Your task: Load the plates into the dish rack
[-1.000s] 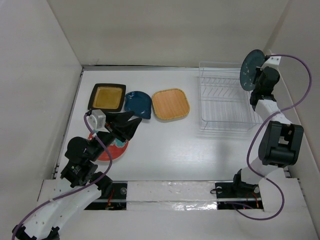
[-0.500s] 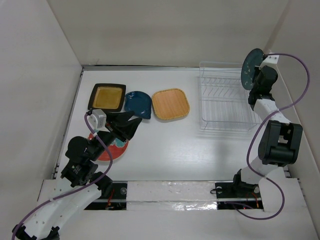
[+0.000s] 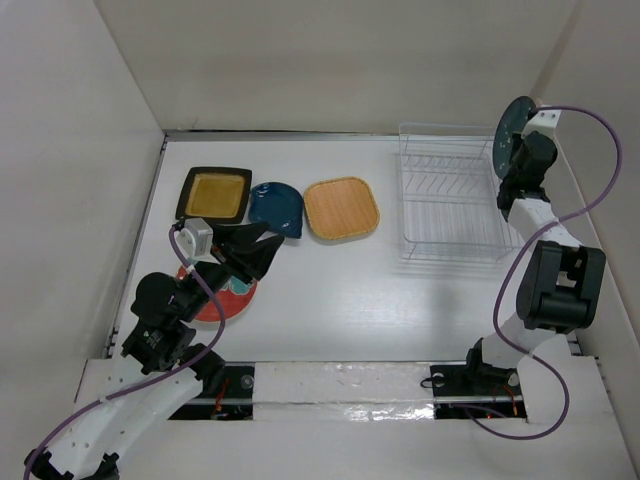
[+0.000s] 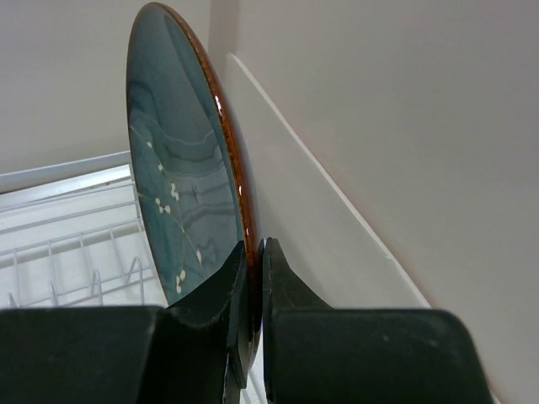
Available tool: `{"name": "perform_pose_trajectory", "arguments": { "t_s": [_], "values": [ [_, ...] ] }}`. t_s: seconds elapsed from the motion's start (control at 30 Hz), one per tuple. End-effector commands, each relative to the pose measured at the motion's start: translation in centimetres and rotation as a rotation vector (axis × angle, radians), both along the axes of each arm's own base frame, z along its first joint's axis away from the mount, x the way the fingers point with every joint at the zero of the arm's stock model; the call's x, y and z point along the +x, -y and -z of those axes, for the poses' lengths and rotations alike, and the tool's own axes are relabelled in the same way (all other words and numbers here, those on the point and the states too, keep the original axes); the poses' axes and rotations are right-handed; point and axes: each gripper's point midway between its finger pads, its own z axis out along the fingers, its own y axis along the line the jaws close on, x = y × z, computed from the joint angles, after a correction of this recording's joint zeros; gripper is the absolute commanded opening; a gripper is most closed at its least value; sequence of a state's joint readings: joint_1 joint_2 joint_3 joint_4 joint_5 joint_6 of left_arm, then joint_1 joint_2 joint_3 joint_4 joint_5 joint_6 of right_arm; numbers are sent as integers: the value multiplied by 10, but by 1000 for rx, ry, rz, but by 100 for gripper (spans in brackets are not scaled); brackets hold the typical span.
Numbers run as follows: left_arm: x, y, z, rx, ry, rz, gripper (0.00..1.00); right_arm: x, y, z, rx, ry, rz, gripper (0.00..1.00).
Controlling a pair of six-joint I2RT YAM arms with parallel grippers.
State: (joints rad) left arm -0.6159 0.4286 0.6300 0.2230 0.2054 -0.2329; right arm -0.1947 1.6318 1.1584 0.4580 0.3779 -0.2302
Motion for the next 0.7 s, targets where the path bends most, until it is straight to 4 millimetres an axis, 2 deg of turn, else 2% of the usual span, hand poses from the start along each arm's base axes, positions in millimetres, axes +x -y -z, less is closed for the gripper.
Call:
{"name": "perform_pose_trajectory", "arguments": {
  "t_s": [0.0, 0.1, 0.23, 0.43, 0.6, 0.67],
  "values": [
    [-2, -1, -12, -21, 40, -1, 42, -10, 1, -95, -67, 336, 22, 0],
    [-2, -1, -11, -20, 39, 0, 42, -9, 1, -87, -58, 328, 19, 0],
    [-2, -1, -12, -22, 41, -1, 42, -8, 2, -61, -26, 306, 28, 0],
    [-4, -2, -14, -25, 47, -2, 43, -8, 2, -40, 30, 309, 37, 0],
    [-4, -3, -13, -25, 47, -5, 43, -7, -1, -31, 53, 314, 40, 10],
    [-4, -3, -14, -25, 49, -7, 43, -8, 0, -30, 49, 313, 48, 17]
  ]
}}
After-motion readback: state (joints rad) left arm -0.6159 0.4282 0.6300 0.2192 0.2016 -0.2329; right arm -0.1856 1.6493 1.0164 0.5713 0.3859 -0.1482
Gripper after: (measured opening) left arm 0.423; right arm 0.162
